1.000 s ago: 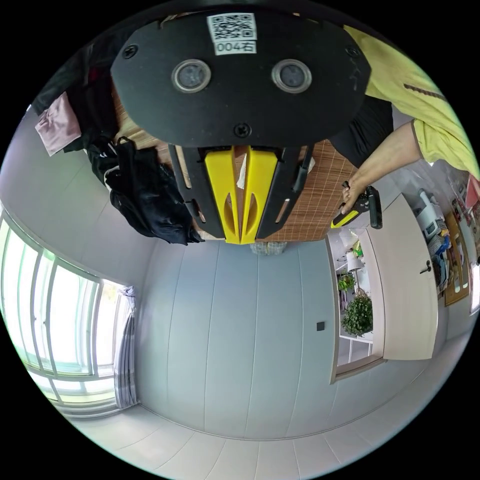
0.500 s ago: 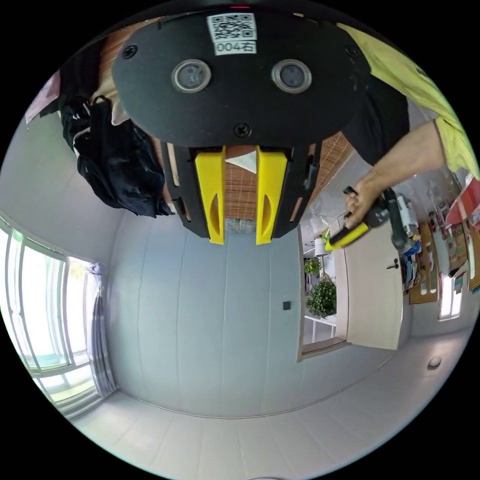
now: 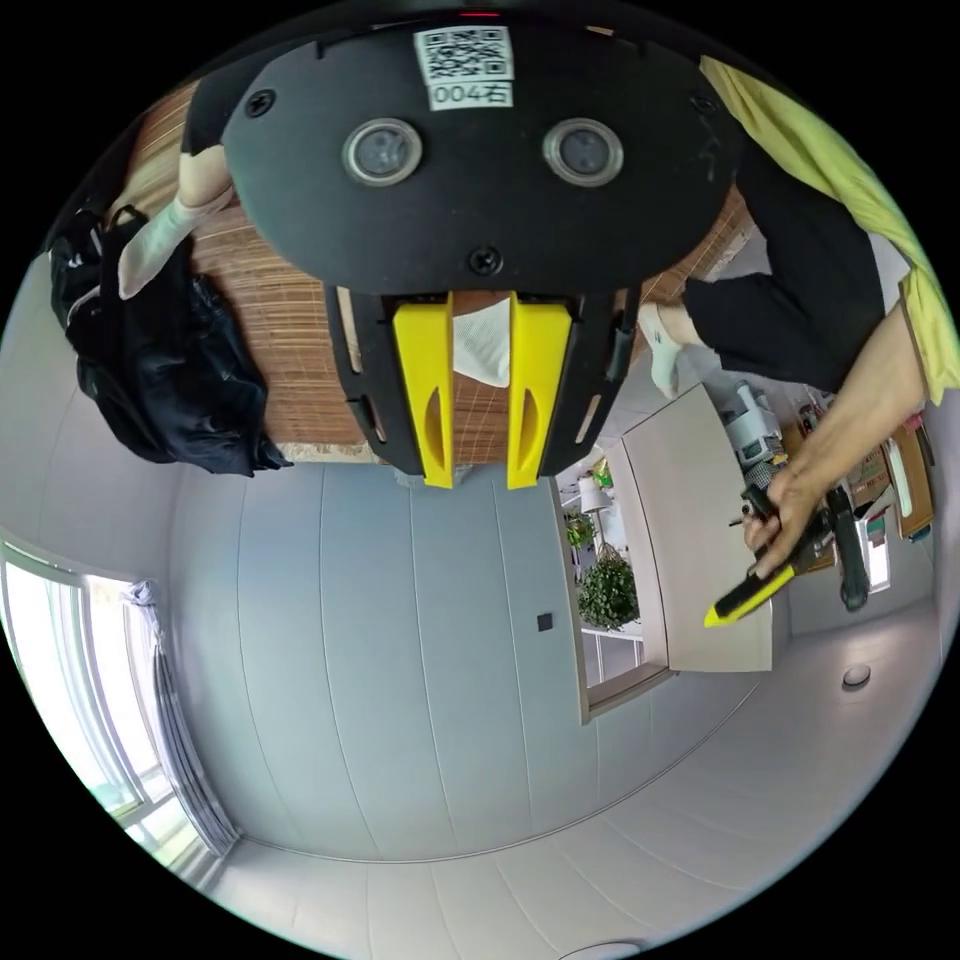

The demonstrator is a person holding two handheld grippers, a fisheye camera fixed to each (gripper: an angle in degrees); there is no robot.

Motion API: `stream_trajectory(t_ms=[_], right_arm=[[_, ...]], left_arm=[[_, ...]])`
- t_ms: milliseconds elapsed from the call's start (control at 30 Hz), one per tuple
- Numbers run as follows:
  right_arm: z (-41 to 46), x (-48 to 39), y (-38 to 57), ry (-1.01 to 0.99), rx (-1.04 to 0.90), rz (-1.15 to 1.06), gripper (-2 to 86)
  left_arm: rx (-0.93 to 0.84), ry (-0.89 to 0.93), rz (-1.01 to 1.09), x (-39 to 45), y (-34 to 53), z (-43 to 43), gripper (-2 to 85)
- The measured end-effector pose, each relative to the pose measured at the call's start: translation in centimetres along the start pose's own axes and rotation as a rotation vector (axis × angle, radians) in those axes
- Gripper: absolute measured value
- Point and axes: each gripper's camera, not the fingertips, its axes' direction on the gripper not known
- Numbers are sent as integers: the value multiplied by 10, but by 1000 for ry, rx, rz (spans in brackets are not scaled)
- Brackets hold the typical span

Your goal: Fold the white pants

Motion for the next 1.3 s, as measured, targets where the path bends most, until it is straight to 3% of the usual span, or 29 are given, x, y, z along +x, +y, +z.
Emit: stream_trajectory(t_ms=[100,233,400,533,600,667,967,1300], right_arm=[[5,6,30,-8,5,40,100],[17,15,70,17,-61,49,113],[29,8,128,96,-194,69,110],[45,1,199,125,-248,289,81],[61,0,232,123,-274,373,76],[97,-4,247,138,-395,322,77],[190,-12,281,148,-564,248,90],[237,-21,286,147,-580,246,107]], left_arm=[[-35,58,21,45,104,4,20],[-224,180,159,128,232,19,43],[-479,316,492,253,413,66,95],[-589,375,571,274,501,124,94],[-599,371,593,282,526,147,90],[-601,346,622,292,550,167,84],[-560,321,687,303,635,235,75],[-489,322,874,274,696,254,77]])
